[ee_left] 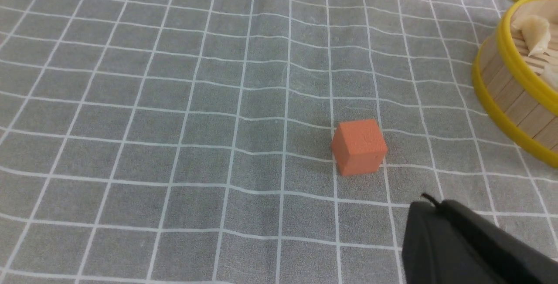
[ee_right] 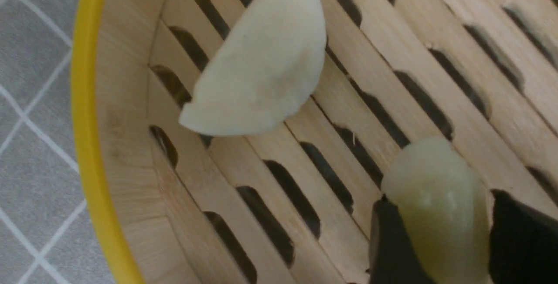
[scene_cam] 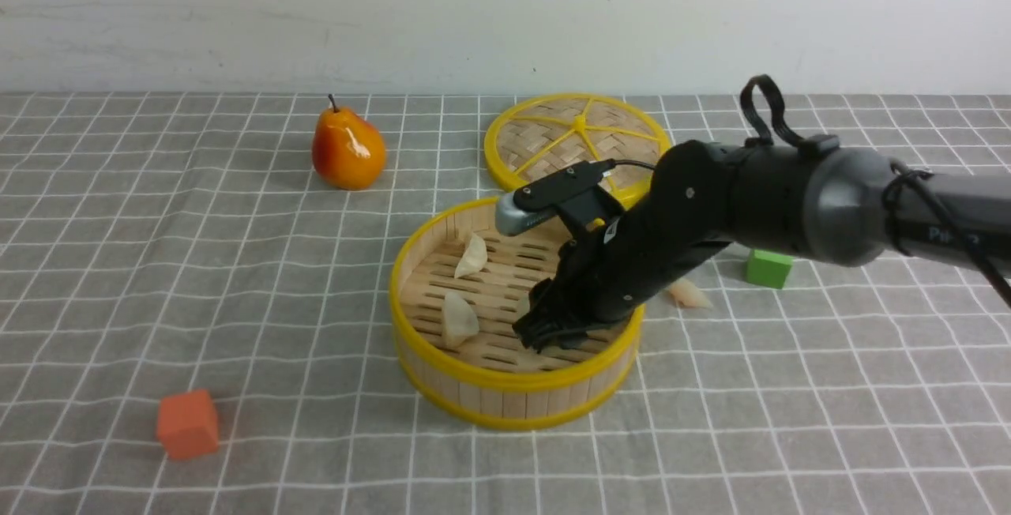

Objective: Put the dumplings into the steamer on the table with the grey tablecloth.
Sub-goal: 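Place the dumpling in the bamboo steamer basket with the right gripper, then reach for and grasp a dumpling lying on the table beside the steamer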

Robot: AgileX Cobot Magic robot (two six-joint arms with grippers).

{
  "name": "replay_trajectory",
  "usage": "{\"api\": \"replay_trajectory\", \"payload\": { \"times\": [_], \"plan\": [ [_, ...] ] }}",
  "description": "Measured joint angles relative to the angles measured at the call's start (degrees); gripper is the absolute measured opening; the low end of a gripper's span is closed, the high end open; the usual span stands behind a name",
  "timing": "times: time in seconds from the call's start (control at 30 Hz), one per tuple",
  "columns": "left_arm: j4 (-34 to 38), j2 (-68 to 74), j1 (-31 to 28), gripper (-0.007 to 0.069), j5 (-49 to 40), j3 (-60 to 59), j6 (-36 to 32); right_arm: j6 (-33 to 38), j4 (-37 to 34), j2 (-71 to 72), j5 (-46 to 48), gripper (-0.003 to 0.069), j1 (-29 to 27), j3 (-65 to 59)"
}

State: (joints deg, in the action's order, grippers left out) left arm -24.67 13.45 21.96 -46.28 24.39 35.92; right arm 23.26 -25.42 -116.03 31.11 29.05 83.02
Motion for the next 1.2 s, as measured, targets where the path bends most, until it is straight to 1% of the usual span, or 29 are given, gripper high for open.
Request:
{"api": "replay_trajectory", "payload": {
  "times": [0.03, 0.07, 0.13, 0.17, 0.2, 0.27, 0.37, 0.43, 0.5, 0.53, 0.6, 0.73, 0.8, 0.83, 0.93, 1.0, 1.07, 1.2],
  "plan": [
    [0.0, 0.0, 0.0, -0.0014, 0.0, 0.0, 0.0, 0.0, -0.41, 0.16, 0.31, 0.0396, 0.0, 0.14],
    [0.0, 0.0, 0.0, -0.0014, 0.0, 0.0, 0.0, 0.0, -0.54, 0.55, 1.39, 0.0444, -0.07, 0.6],
    [0.0, -0.05, 0.0, -0.0014, 0.04, 0.0, 0.05, 0.0, -0.54, 1.62, 3.46, 0.05, -0.42, 1.5],
    [0.0, -0.05, 0.0, -0.0014, 0.04, 0.0, 0.05, 0.0, -0.42, 2.01, 4.29, 0.0512, -0.65, 2.08],
    [0.0, -0.05, 0.0, -0.0014, 0.06, 0.0, 0.05, 0.0, 0.94, 3.91, 6.5, 0.0556, -1.63, 4.22],
    [0.0, -0.05, 0.0, -0.0014, 0.32, -0.2, 0.05, -0.76, 3.2, 5.99, 7.97, 0.0581, -3.64, 6.59],
    [0.0, -0.05, 0.0, -0.0014, 0.88, -0.5, 0.05, -2.72, 5.6, 7.34, 8.21, 0.0582, -7.21, 8.03],
    [0.0, -0.05, 0.0, -0.0014, 1.42, -0.57, 0.05, -3.73, 6.94, 6.9, 8.53, 0.0573, -10.57, 8.1],
    [0.0, -0.05, 0.0, -0.0014, 1.53, -0.67, 0.11, -4.28, 7.77, 4.66, 9.52, 0.0552, -13.78, 8.1],
    [0.0, -0.05, 0.0, -0.0014, 1.53, -0.67, 0.11, -4.28, 7.77, 4.39, 9.64, 0.055, -14.01, 8.1],
    [0.0, -0.05, 0.0, -0.0014, 1.55, -0.67, 0.12, -4.05, 7.88, 0.6, 10.01, 0.052, -16.19, 8.03],
    [0.0, -0.05, 0.0, -0.0014, 1.79, -0.7, 0.12, -2.62, 7.88, -3.92, 8.87, 0.0475, -17.52, 7.99],
    [0.0, -0.05, 0.0, -0.0014, 2.16, -1.02, 0.18, -2.25, 7.88, -5.12, 7.68, 0.0435, -17.7, 7.99],
    [0.0, -0.05, 0.0, -0.0014, 2.21, -1.01, 0.18, -2.25, 7.88, -5.22, 7.61, 0.043, -17.7, 7.99],
    [0.0, -0.05, 0.0, -0.0014, 2.63, -1.13, 0.18, -1.87, 7.88, -6.44, 7.29, 0.0285, -17.7, 7.99],
    [0.0, -0.05, 0.0, -0.0014, 2.68, -1.13, 0.18, -1.69, 7.81, -6.58, 7.35, 0.0206, -17.7, 7.99],
    [0.0, -0.05, 0.0, -0.0014, 2.7, -1.13, 0.18, -1.69, 7.68, -6.58, 7.15, 0.0168, -17.7, 8.16],
    [0.0, -0.05, 0.0, -0.0013, 2.77, -1.13, 0.18, -1.47, 7.74, -5.69, 7.63, 0.0159, -17.7, 8.23]
  ]
}}
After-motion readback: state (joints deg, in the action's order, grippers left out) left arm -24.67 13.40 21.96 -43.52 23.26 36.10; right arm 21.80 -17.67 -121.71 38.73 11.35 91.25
